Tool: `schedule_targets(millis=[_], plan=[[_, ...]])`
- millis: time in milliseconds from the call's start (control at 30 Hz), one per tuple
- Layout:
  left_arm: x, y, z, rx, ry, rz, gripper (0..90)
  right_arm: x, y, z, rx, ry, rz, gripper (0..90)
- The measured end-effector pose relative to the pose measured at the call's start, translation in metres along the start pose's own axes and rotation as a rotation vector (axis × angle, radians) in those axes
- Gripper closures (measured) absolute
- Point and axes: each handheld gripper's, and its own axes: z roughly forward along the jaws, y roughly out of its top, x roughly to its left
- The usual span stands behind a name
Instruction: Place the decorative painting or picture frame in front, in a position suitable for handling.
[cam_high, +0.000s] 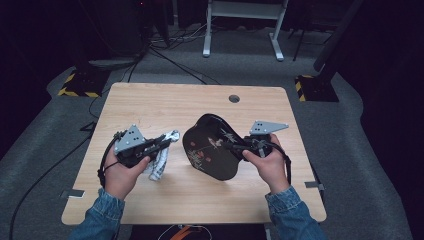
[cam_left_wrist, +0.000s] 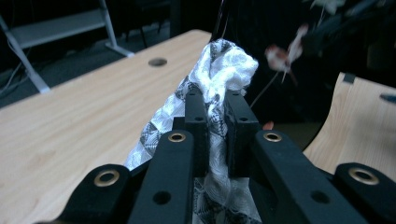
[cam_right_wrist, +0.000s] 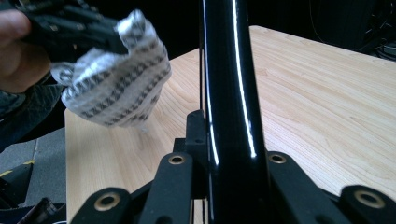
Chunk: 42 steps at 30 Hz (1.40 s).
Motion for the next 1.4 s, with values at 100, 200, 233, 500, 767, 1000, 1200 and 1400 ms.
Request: schedule_targets(millis=[100, 200, 233, 500, 767, 1000, 1200, 1400], plan=[[-0.002, 0.010, 0.002, -0.011, 0.001, 0.017, 82.1, 0.001, 0.000, 0.000, -0.002, -0.003, 0.002, 81.0], [-0.005, 0.019, 0.005, -0.019, -0.009, 0.029, 82.0, 0.003, 0.000, 0.001, -0.003, -0.011, 0.004, 81.0], [-0.006, 0.022, 0.007, -0.021, -0.015, 0.034, 82.1, 0.003, 0.000, 0.001, -0.003, -0.011, 0.003, 81.0], [-0.015, 0.040, 0.020, -0.039, -0.042, 0.057, 82.0, 0.004, 0.000, 0.000, 0.001, -0.019, -0.005, 80.8], [-0.027, 0.058, 0.038, -0.040, -0.055, 0.092, 82.0, 0.006, 0.000, 0.001, 0.003, -0.026, -0.005, 80.9], [-0.030, 0.061, 0.052, -0.028, -0.054, 0.095, 82.0, 0.005, 0.000, 0.000, 0.006, -0.023, -0.008, 79.2], [-0.030, 0.062, 0.054, -0.025, -0.055, 0.091, 81.9, 0.006, 0.001, -0.007, -0.003, -0.036, -0.003, 75.7], [-0.033, 0.063, 0.055, -0.022, -0.057, 0.101, 81.8, 0.009, 0.003, -0.012, 0.012, -0.047, -0.015, 80.4]])
